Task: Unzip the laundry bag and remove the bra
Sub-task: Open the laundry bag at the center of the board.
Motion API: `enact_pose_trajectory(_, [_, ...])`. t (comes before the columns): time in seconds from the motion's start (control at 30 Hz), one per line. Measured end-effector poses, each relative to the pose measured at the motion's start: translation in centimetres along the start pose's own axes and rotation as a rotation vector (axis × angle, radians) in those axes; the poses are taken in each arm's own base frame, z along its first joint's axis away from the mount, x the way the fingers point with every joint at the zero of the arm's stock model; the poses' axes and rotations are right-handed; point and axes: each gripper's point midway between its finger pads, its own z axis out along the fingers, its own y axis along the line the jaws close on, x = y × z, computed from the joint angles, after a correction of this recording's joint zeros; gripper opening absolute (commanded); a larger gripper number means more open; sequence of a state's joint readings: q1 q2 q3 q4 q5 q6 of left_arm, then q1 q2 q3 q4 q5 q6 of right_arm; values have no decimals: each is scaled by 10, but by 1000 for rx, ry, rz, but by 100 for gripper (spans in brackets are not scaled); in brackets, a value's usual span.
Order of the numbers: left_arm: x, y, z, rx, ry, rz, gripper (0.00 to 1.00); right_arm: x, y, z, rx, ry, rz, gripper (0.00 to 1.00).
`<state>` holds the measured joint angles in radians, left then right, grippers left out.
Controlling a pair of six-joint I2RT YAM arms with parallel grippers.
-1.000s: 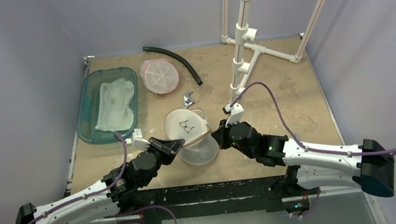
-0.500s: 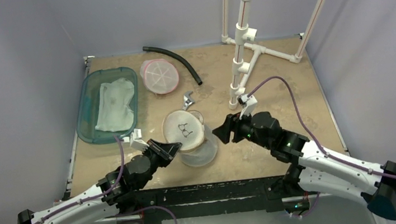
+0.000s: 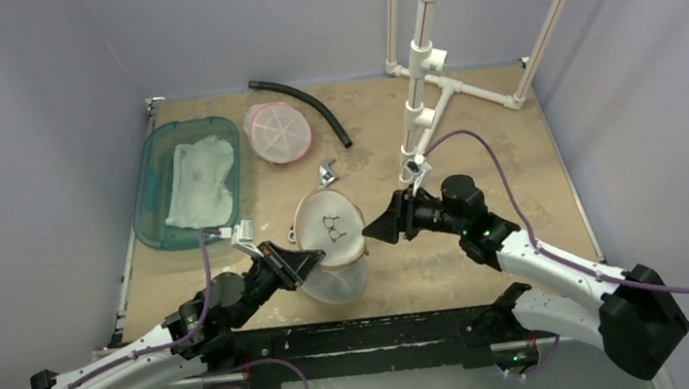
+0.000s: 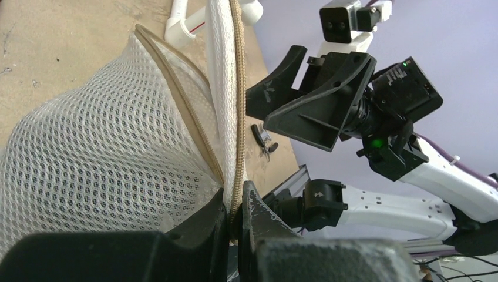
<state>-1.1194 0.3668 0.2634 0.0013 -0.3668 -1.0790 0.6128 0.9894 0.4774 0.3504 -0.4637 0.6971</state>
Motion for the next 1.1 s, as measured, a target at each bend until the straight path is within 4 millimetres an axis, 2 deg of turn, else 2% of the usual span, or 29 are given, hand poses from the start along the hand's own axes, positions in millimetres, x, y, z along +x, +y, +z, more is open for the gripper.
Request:
enact_pose_trajectory(0.23, [6, 0, 3, 3, 25, 28, 0, 22, -7, 8, -40, 85, 41, 63])
enact_pose_trajectory(0.33, [7, -1, 5, 7, 28, 28, 0, 27, -11, 11, -41, 109, 53, 57])
enact_pose_trajectory(0.47, [11, -1, 9, 6, 41, 31, 0, 32, -14, 16, -52, 133, 64, 36])
enact_pose_trajectory(0.57, [15, 0, 12, 1, 52, 35, 2, 36, -14, 19, -67, 151, 78, 14])
enact_pose_trajectory(0.6, [16, 2, 12, -5, 57, 38, 11, 36, -13, 19, -71, 153, 86, 7])
enact_pose_trajectory(0.63, [18, 4, 13, -12, 62, 42, 26, 36, -12, 19, -73, 151, 88, 2])
enact_pose_trajectory(0.7, [19, 7, 13, -25, 68, 55, 54, 32, -10, 18, -78, 136, 102, 0])
enact_pose_trajectory(0.77, [20, 11, 13, -45, 72, 70, 67, 26, -4, 15, -88, 113, 100, 0])
enact_pose_trajectory(0.87, [16, 11, 12, -71, 67, 67, 72, 11, 5, 8, -87, 36, 95, 0])
enact_pose_trajectory(0.97, [10, 8, 10, -80, 53, 32, 73, -9, 12, -1, -72, -74, 103, 0])
enact_pose_trajectory(1.1, [7, 1, 12, -48, 21, -81, 73, -21, 4, -12, -22, -200, 172, 0])
